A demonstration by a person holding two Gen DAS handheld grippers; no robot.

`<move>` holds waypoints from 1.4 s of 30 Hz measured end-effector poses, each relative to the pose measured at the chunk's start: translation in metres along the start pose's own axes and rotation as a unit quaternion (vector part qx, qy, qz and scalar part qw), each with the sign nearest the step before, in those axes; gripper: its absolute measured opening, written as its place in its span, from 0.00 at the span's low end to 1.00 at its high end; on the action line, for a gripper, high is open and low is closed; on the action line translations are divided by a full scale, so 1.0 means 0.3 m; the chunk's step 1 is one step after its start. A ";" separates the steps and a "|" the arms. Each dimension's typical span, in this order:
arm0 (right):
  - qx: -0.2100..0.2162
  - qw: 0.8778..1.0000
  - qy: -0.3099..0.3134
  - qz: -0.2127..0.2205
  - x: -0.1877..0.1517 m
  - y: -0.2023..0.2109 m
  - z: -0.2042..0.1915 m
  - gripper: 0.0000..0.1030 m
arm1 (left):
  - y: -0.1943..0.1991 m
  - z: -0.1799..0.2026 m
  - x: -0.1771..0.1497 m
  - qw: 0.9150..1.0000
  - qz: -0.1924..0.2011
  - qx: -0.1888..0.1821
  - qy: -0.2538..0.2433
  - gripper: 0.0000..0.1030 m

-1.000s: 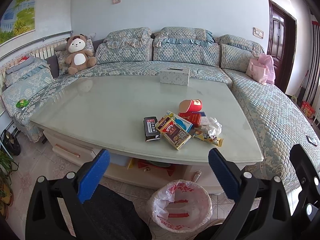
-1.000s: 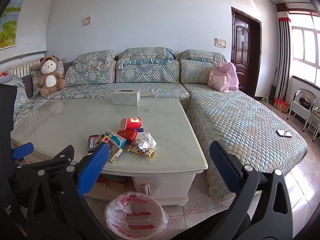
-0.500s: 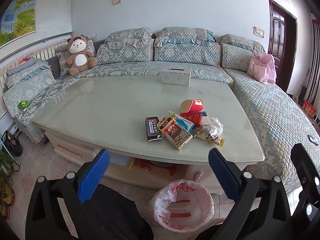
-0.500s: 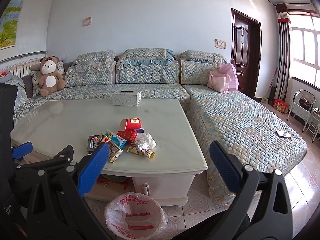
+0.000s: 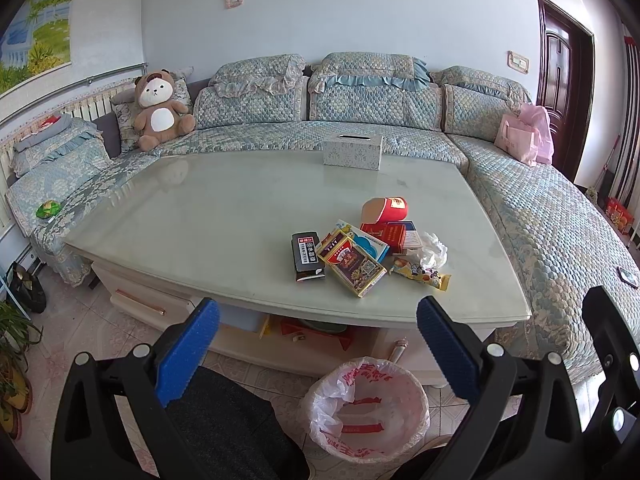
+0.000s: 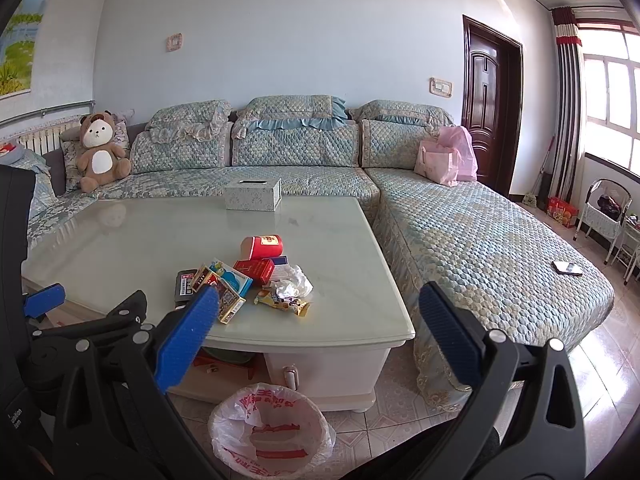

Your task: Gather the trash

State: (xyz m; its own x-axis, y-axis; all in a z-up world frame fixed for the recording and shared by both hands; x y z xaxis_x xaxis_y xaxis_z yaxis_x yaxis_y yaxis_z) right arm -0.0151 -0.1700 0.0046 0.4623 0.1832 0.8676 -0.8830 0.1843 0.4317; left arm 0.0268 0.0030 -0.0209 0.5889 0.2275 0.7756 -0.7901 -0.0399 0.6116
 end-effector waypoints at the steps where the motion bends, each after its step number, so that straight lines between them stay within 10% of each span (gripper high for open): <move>1: 0.000 1.000 0.000 0.000 0.000 0.000 0.000 0.95 | 0.000 0.000 0.001 1.000 0.000 0.000 0.000 0.94; 28: 0.006 1.000 0.000 -0.003 -0.004 -0.008 -0.003 0.95 | -0.005 -0.002 -0.006 1.000 -0.007 0.000 -0.002 0.94; 42: 0.071 0.994 0.088 -0.007 0.086 -0.186 0.016 0.95 | -0.232 -0.060 0.191 0.992 -0.125 -0.022 -0.013 0.94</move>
State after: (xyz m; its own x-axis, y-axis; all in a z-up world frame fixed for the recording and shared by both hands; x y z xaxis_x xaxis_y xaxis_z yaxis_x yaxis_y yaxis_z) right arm 0.0457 -0.1803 0.0040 0.4710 0.3501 0.8097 -0.8729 0.0524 0.4851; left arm 0.1125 0.0363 -0.0218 0.7717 0.1995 0.6039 -0.6245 0.0582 0.7788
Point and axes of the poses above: each gripper's, at about its wrist camera, not at the fingertips, and y roughly against the way its jaws point, z to its right, x to its top, the point moved 4 cm from there along -y, roughly the way its jaws point, and after that the axes turned 14 degrees about y, right-handed, at the moved point
